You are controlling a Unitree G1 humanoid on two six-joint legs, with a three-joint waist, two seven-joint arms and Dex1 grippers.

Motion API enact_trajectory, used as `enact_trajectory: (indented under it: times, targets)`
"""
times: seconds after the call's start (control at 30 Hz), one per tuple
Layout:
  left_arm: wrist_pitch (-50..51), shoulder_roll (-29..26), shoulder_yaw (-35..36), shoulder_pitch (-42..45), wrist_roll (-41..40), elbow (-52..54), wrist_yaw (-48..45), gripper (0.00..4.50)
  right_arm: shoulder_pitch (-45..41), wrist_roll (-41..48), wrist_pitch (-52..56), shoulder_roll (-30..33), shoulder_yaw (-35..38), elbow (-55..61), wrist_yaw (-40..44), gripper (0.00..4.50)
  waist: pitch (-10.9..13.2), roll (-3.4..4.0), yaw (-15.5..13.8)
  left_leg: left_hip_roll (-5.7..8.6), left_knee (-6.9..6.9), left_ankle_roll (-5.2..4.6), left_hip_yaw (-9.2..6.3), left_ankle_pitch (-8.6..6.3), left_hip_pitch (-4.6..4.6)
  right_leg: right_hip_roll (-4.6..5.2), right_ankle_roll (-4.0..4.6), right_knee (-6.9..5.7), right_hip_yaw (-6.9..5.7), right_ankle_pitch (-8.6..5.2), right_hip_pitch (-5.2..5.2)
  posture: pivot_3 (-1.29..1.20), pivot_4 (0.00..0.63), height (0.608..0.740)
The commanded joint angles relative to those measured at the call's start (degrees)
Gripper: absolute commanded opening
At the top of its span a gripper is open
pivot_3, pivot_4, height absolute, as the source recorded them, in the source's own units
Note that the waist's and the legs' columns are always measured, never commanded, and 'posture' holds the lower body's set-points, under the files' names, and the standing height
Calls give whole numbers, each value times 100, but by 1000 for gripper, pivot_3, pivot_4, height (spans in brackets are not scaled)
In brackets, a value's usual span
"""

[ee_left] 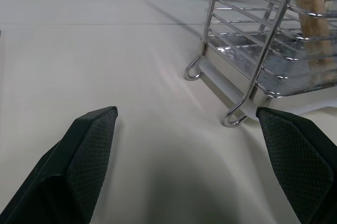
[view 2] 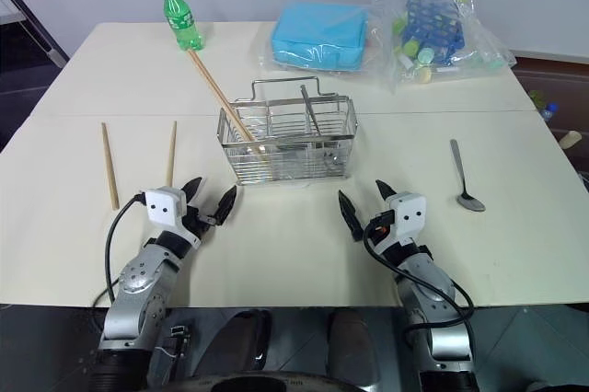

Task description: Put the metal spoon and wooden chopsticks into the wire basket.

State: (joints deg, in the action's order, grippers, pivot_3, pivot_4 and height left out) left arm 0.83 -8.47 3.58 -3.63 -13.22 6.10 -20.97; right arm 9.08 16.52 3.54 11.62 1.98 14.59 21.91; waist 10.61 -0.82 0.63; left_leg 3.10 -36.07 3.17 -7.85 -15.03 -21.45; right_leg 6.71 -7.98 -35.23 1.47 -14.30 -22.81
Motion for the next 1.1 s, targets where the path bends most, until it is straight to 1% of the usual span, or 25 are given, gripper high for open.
enact_trajectory:
  times: [0.03,0.43,0.73,1.1]
  targets:
    - [-54,-25,34,34,-5,-45,22,4433,19,30,-77,-33,-19,170,21,4500,-2,3,0,0,0,0,0,0,0,0,0,0,0,0,0,0,150,740]
    - [-66,-22,47,42,-58,-49,-4,4433,30,31,-60,-27,-39,202,11,4500,-6,10,0,0,-1,0,0,0,1,0,0,0,0,0,1,0,150,740]
    - [50,-70,50,-112,-107,255,-28,4433,18,38,-62,-33,-13,190,-16,4500,-6,10,4,0,1,0,0,0,0,0,0,0,0,0,0,0,150,740]
    - [90,-105,59,-179,-135,365,41,4433,-10,41,-43,-7,-11,178,4,4500,-6,10,5,0,1,0,0,0,0,0,0,0,0,0,-1,0,150,740]
